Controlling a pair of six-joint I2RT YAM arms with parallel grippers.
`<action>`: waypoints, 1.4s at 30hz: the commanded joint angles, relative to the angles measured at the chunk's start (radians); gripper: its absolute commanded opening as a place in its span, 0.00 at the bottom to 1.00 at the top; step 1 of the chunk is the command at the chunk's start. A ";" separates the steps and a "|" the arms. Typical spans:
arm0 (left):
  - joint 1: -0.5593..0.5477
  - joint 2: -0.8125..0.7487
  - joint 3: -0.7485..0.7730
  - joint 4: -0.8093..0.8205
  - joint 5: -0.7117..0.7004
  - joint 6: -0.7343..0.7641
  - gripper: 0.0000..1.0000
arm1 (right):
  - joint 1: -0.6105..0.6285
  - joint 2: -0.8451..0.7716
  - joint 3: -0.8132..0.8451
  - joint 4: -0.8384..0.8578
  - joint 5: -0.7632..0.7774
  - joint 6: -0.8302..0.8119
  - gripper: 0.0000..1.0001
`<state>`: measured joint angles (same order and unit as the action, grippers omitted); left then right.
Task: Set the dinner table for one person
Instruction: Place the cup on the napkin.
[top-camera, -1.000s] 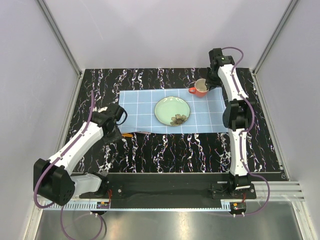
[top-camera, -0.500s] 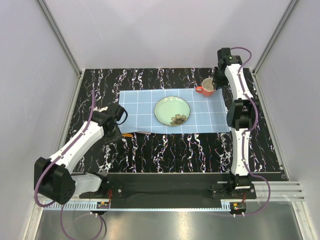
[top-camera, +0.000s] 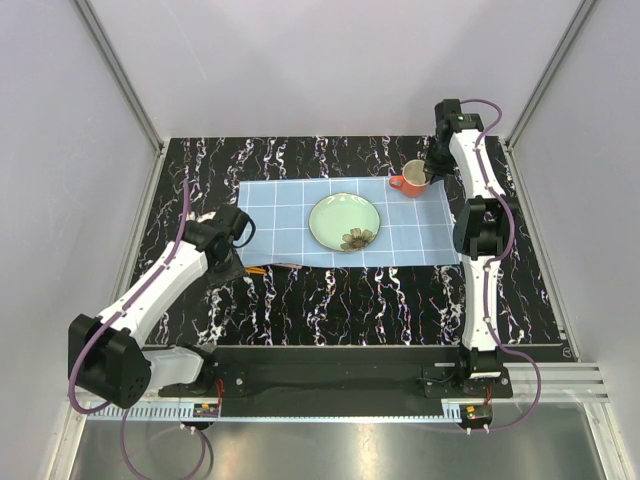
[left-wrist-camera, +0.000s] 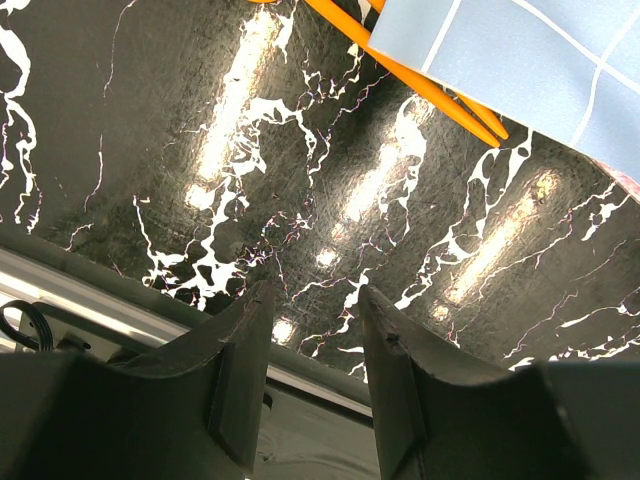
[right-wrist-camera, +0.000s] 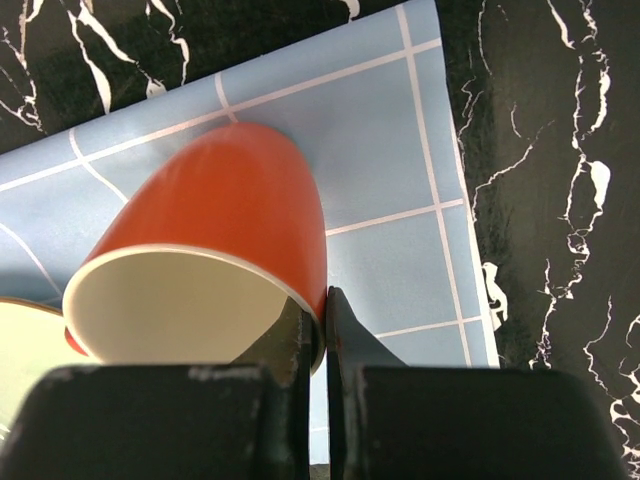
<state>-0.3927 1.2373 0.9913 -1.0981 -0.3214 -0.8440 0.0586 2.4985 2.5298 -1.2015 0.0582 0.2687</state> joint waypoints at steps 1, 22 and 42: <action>0.003 -0.015 0.024 0.006 0.007 -0.018 0.44 | 0.006 -0.004 0.029 0.006 -0.049 0.009 0.00; 0.000 0.024 0.037 0.023 0.016 -0.013 0.43 | 0.021 -0.017 0.061 -0.015 -0.086 0.024 0.00; 0.000 0.017 0.014 0.026 0.019 -0.015 0.43 | 0.026 -0.051 0.123 -0.023 -0.125 0.059 0.38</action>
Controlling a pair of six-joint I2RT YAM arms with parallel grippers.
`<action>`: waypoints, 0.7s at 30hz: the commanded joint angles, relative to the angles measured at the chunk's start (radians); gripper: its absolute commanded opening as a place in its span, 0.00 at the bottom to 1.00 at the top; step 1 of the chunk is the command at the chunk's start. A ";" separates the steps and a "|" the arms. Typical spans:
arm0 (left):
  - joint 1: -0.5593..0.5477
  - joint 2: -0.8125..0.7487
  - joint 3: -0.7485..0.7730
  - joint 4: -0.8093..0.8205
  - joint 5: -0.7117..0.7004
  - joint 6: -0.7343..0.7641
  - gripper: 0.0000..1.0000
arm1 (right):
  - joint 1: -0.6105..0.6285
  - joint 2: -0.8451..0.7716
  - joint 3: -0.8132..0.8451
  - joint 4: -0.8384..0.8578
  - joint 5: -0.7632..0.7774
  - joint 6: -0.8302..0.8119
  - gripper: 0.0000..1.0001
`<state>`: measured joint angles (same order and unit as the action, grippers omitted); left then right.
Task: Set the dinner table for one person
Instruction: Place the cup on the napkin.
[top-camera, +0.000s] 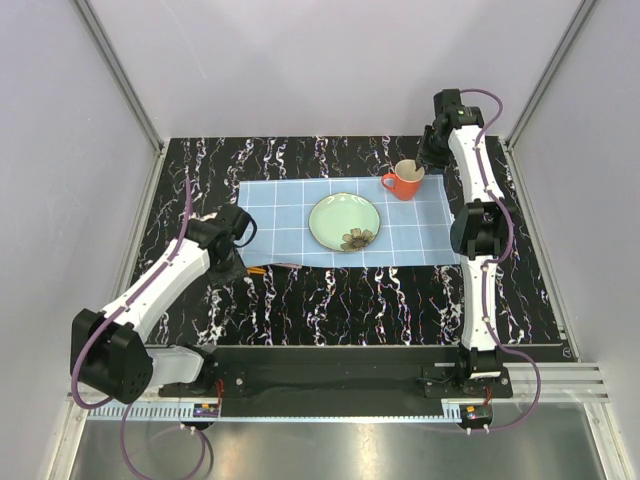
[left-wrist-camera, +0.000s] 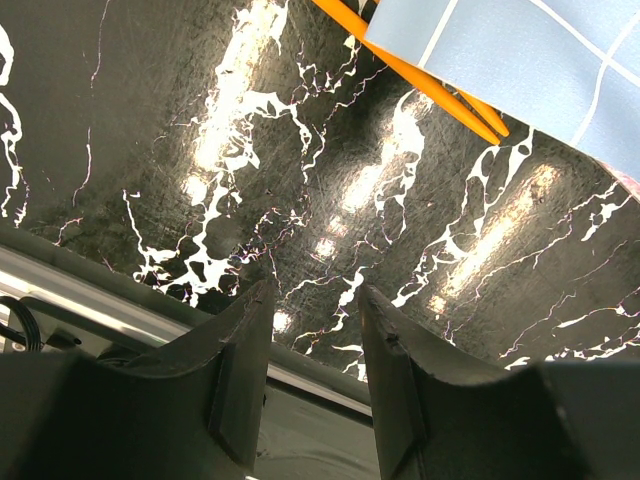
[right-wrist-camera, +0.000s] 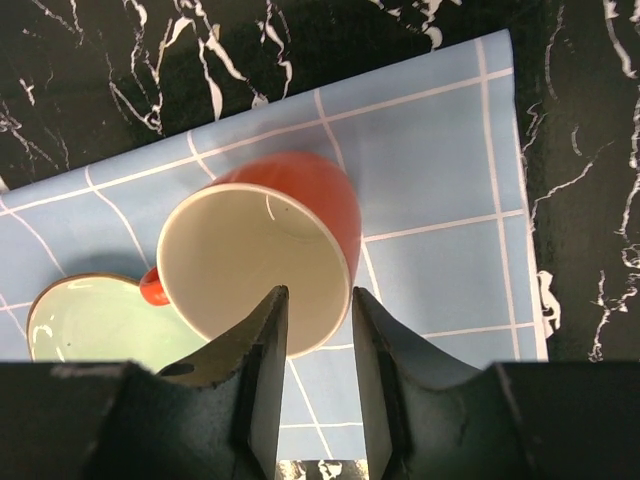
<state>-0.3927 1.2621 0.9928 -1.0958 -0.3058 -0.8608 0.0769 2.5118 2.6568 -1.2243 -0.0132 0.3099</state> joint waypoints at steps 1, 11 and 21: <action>0.000 -0.007 0.007 0.024 0.004 0.002 0.43 | 0.014 -0.082 -0.021 -0.001 -0.074 0.018 0.39; 0.000 0.022 0.004 0.057 0.020 0.008 0.43 | 0.184 -0.324 -0.321 0.117 -0.127 0.023 0.41; 0.000 0.013 -0.008 0.059 0.020 0.017 0.43 | 0.188 -0.249 -0.230 0.051 -0.074 0.008 0.42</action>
<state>-0.3927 1.2850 0.9913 -1.0554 -0.2913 -0.8566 0.2829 2.2475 2.3608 -1.1595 -0.0956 0.3183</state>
